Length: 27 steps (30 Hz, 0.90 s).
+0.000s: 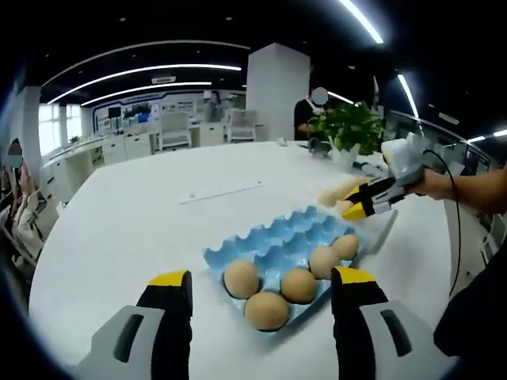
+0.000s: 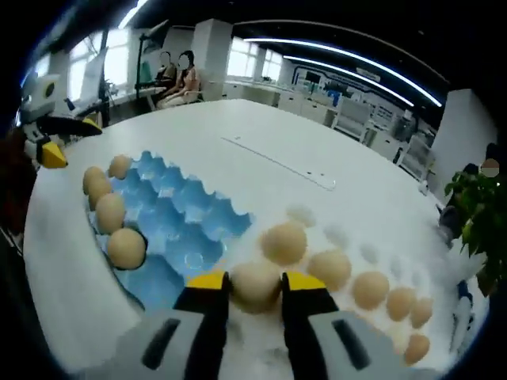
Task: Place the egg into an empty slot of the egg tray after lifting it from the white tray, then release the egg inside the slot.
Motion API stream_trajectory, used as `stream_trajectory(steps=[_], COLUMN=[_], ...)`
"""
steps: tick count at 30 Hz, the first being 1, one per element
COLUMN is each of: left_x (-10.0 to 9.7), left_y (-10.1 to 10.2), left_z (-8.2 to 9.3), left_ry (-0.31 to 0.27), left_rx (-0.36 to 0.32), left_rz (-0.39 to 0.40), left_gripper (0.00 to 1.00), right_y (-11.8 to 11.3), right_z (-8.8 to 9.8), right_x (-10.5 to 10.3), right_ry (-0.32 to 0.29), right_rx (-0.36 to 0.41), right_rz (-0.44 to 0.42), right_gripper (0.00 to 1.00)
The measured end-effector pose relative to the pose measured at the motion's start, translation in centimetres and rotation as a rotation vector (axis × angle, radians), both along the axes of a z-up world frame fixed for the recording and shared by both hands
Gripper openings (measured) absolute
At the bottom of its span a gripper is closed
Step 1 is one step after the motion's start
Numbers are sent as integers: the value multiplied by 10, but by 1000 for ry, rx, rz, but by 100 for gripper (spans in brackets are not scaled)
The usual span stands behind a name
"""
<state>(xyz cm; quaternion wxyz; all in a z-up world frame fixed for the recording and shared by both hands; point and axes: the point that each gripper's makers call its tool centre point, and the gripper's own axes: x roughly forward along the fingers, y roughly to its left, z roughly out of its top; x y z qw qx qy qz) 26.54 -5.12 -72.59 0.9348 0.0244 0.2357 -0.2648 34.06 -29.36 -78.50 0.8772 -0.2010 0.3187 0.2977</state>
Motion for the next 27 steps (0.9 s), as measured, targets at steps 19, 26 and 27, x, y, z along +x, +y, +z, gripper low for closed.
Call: stream_trajectory(steps=[19,26,27], left_x=[0,0,0], left_y=[3,5,5], left_z=[-1,-7,-7], left_ry=[1,57,60], left_rx=[10,-13,-15], left_rz=[3,28,29], left_gripper=[71,80,80], right_y=[4,2,1], right_z=[-1,-1,0], right_x=[1,-2,-1], right_ry=[68,26,25], right_rx=[80,35,40], right_rz=[102,52,49], right_gripper=[27,27,27])
